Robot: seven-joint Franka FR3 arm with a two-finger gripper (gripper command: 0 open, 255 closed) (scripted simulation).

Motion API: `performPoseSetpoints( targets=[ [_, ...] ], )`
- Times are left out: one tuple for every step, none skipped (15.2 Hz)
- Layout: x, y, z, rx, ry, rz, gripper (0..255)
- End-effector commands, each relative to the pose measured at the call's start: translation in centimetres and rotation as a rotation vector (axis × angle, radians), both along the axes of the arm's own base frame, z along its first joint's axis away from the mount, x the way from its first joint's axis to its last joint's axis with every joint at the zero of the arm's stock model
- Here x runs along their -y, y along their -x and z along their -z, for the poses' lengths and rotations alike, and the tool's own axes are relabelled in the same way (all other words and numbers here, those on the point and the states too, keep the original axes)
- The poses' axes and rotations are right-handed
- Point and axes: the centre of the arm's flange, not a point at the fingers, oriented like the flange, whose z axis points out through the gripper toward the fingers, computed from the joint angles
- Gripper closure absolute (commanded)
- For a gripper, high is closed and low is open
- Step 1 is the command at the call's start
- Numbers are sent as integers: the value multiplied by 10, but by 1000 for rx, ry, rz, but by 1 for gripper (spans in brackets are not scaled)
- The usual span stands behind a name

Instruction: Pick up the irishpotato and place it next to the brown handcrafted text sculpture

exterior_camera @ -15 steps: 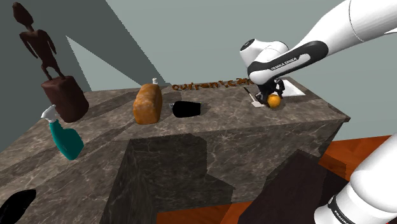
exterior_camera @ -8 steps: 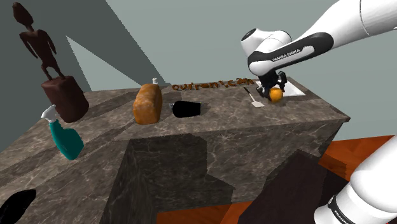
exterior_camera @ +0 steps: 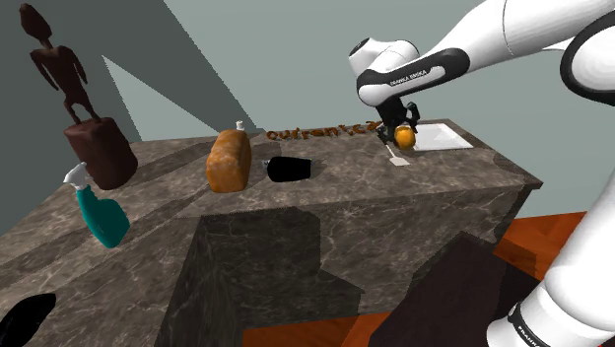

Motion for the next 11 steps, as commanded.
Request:
performPoseSetpoints(
  targets=[
    [-5, -26, 0, 0, 0, 1, 255],
    [-7, -39, 0, 0, 0, 1, 255],
    [-9, -52, 0, 0, 0, 1, 255],
    [-11, -65, -1, 0, 0, 1, 255],
    [-13, -78, -1, 0, 0, 1, 255],
    [-15, -91, -1, 0, 0, 1, 255],
    [-17, -105, -1, 0, 0, 1, 255],
    [-19, -118, -1, 0, 0, 1, 255],
    [-21, -131, -1, 0, 0, 1, 255],
    [-22, -138, -1, 0, 0, 1, 255],
    [-22, -138, 4, 0, 0, 1, 255]
  ],
)
